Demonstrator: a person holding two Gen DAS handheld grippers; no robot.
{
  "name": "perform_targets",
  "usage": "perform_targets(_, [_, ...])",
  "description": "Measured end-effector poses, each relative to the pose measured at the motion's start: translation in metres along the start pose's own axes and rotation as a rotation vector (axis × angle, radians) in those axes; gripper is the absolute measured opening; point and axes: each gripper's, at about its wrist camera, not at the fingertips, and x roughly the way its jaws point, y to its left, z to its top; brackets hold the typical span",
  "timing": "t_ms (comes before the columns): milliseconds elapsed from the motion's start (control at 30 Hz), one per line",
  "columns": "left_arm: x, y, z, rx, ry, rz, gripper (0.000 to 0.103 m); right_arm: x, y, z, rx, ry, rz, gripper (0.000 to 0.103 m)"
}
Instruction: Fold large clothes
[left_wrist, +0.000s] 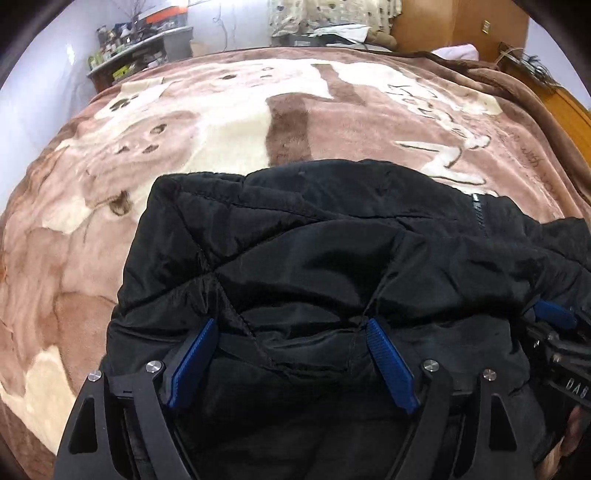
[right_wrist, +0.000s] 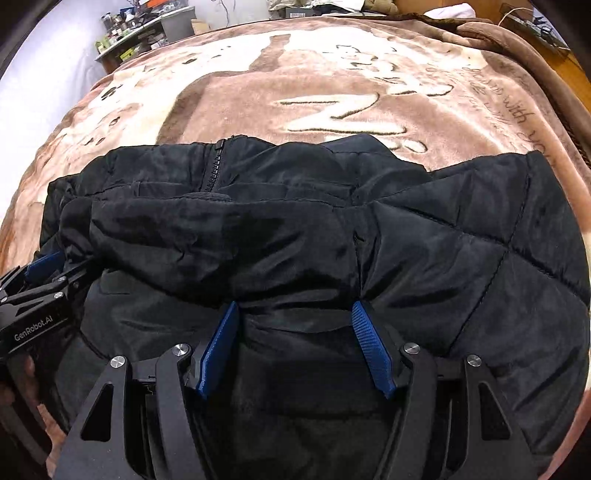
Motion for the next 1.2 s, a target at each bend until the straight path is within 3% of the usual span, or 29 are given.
perform_targets(200, [-0.040,0.022,-0.004,-0.005,-0.034,-0.089,0.083,-0.048,-0.007,-0.010,-0.036,-0.093,0.043,0.064])
perform_targets(367, [-0.070,0.058,-0.019,-0.027,-0.075,-0.079,0.085,-0.094,-0.033,-0.042,-0.036,-0.198,0.025,0.064])
perform_targets(467, [-0.080,0.086,-0.034,-0.056,-0.096,-0.046,0.089,-0.108,-0.061,-0.064,0.008,-0.218,0.020,0.066])
perform_targets(567, [-0.075,0.111,-0.046,-0.072,-0.073,-0.104,0.089,-0.113,-0.098,-0.087,0.076,-0.202,0.005,0.076])
perform_targets(667, [-0.061,0.130,-0.054,-0.105,-0.012,-0.187,0.091,-0.110,-0.124,-0.098,0.114,-0.149,-0.004,0.077])
perform_targets(733, [-0.053,0.136,-0.058,-0.100,0.015,-0.195,0.091,-0.106,-0.143,-0.103,0.157,-0.121,0.023,0.077])
perform_targets(867, [-0.035,0.139,-0.061,-0.103,0.090,-0.335,0.094,-0.099,-0.175,-0.109,0.265,-0.106,0.118,0.077])
perform_targets(1200, [0.007,0.120,-0.058,-0.034,0.210,-0.367,0.103,-0.060,-0.195,-0.095,0.311,-0.033,0.333,0.079])
